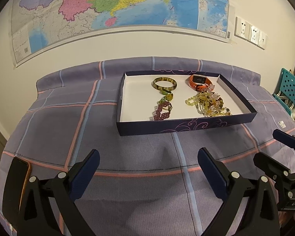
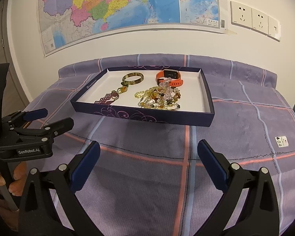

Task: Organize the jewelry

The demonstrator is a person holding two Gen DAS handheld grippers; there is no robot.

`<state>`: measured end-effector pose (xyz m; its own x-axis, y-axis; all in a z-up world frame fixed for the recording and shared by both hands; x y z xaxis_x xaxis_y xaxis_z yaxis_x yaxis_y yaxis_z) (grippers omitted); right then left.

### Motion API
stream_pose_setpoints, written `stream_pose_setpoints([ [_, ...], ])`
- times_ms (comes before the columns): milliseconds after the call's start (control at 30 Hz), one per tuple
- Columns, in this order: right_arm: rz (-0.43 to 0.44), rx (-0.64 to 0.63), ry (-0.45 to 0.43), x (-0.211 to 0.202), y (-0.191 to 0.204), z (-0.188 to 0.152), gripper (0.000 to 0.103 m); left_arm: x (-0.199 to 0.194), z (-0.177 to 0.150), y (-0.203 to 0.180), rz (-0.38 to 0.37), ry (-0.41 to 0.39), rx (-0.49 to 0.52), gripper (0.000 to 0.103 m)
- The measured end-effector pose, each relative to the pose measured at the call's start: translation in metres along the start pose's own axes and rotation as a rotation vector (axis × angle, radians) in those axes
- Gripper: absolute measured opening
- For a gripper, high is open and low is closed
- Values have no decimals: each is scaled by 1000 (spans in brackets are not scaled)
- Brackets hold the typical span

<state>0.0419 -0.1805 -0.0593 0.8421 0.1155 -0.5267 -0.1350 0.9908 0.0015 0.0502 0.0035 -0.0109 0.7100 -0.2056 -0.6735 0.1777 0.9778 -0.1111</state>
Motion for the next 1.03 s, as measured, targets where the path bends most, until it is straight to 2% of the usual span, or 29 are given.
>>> stream_pose_setpoints([
  [600,4,3,17,4,0,-4,98,0,-2,-2,7,-3,15,96],
  [800,2,2,12,4,-3,-3,98,2,-3,-8,-10,6,32,96],
  [933,-42,-28,13,6,-15,-1,98,9,-5,-4,-23,43,19,96],
  [1033,-98,-30,40,14,-45,2,98,12,-6,6,-25,57,5,96],
])
Point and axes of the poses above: each gripper's, at about its wrist camera, not at the fingertips, and x roughly the way its jaws point, y to its left, z to its top, the point moved 3 cm from there along x, roughly the way its jaws point, and after that the axes turned 10 degrees about -z, right-handed, at the moved point
